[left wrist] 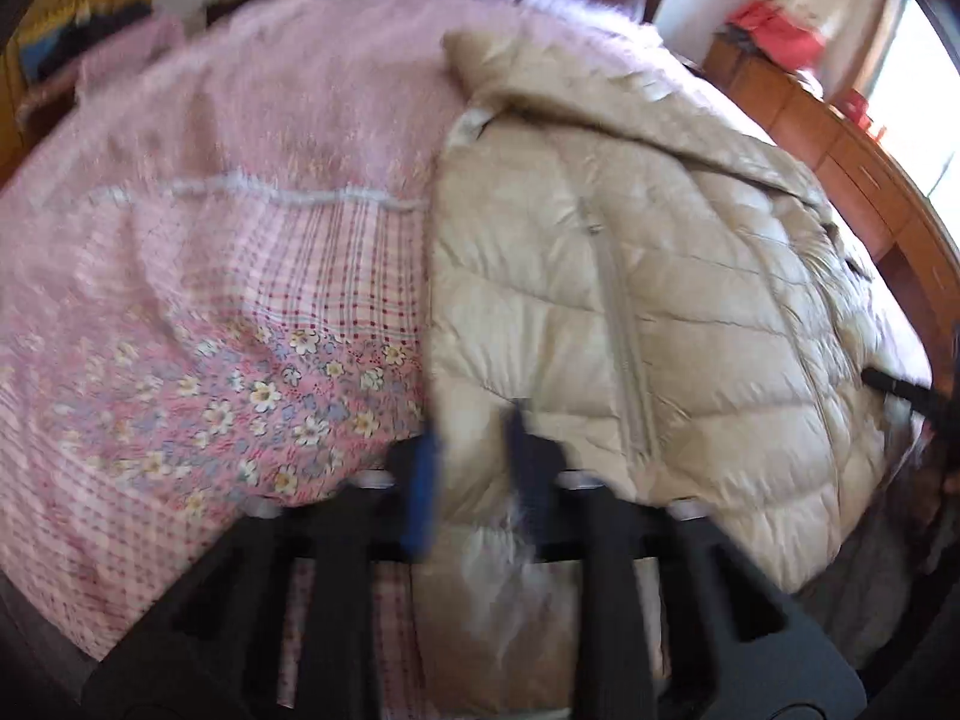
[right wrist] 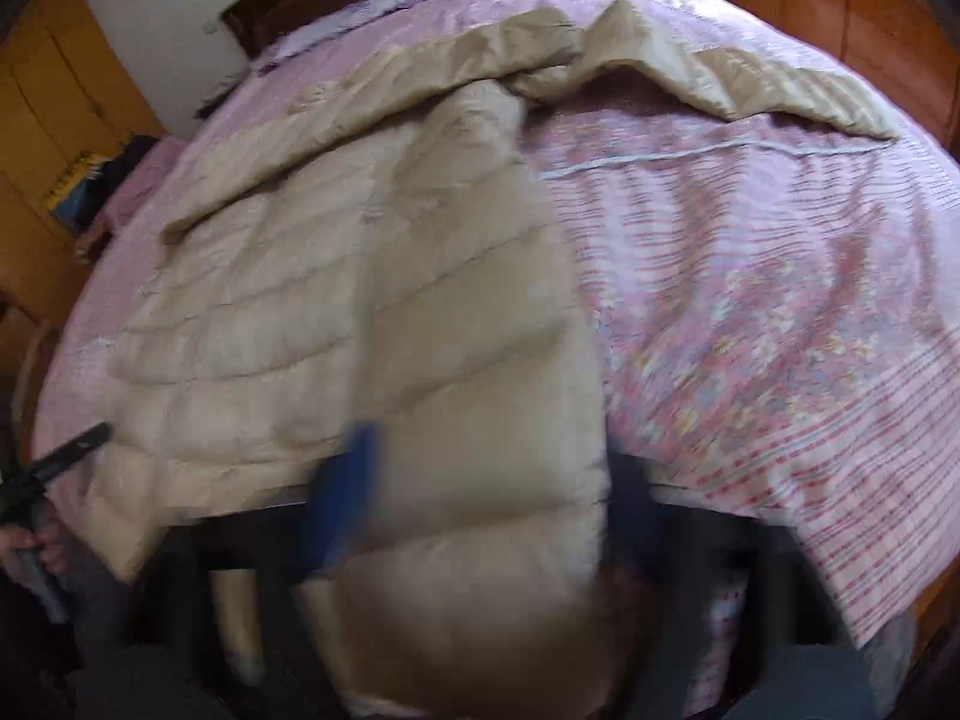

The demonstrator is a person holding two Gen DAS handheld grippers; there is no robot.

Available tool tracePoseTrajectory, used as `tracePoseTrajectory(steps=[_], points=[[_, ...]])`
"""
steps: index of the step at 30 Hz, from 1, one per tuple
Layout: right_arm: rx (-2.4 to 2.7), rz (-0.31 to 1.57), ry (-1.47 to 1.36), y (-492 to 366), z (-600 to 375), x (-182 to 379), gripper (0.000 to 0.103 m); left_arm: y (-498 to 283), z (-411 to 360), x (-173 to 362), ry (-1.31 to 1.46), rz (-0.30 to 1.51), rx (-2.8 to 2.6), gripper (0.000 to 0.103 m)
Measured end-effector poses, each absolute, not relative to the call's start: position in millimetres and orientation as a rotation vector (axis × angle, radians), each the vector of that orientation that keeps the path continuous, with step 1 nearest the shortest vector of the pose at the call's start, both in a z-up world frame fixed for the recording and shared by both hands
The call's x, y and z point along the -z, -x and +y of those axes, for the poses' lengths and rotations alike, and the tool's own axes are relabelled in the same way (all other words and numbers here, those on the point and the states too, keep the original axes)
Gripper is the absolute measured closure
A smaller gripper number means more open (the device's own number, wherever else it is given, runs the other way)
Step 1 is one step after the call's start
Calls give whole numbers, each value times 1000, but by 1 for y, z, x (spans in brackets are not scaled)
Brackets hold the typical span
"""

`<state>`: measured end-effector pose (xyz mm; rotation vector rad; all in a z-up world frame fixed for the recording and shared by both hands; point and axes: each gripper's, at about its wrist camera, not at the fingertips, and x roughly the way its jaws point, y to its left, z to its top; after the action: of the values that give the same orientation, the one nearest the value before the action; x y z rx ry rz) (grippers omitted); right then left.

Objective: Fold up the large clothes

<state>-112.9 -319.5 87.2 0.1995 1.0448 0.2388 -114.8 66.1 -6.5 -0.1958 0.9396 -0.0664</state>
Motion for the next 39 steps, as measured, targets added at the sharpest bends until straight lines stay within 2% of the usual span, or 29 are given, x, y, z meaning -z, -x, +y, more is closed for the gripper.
tracePoseTrajectory(steps=[1, 3, 7, 12, 14, 16, 17, 19, 23, 25, 28, 34, 39], points=[[-269, 1034, -199, 118, -317, -92, 80, 121, 69, 2, 234, 914, 108, 98], [-314, 999, -205, 126, -311, -102, 88, 134, 76, -8, 255, 862, 118, 99], [-328, 951, -158, 150, -307, -116, 92, 162, 82, -13, 262, 831, 116, 99], [-310, 972, -159, 170, -311, -109, 92, 181, 89, 0, 255, 915, 100, 98], [-279, 993, -201, 170, -317, -101, 86, 185, 94, -1, 276, 903, 65, 89], [-232, 997, -247, 166, -328, -101, 66, 182, 99, -18, 272, 832, 28, 88], [-207, 983, -263, 163, -333, -102, 61, 180, 98, -30, 230, 777, -12, 87], [-165, 917, -298, 158, -350, -112, 37, 179, 92, -51, 193, 680, -30, 84], [-93, 810, -398, 129, -393, -129, 29, 140, 71, -82, 131, 579, 31, 84], [-61, 762, -480, 105, -418, -133, 19, 114, 57, -86, 111, 550, 52, 84], [13, 752, -674, 46, -466, -126, 18, 55, 31, -78, 86, 526, 98, 77], [125, 793, -1041, -51, -538, -84, 22, -53, 2, -53, 57, 582, 63, 77], [132, 636, -1278, -84, -575, -46, 16, -102, 9, -10, 67, 745, -60, 78]])
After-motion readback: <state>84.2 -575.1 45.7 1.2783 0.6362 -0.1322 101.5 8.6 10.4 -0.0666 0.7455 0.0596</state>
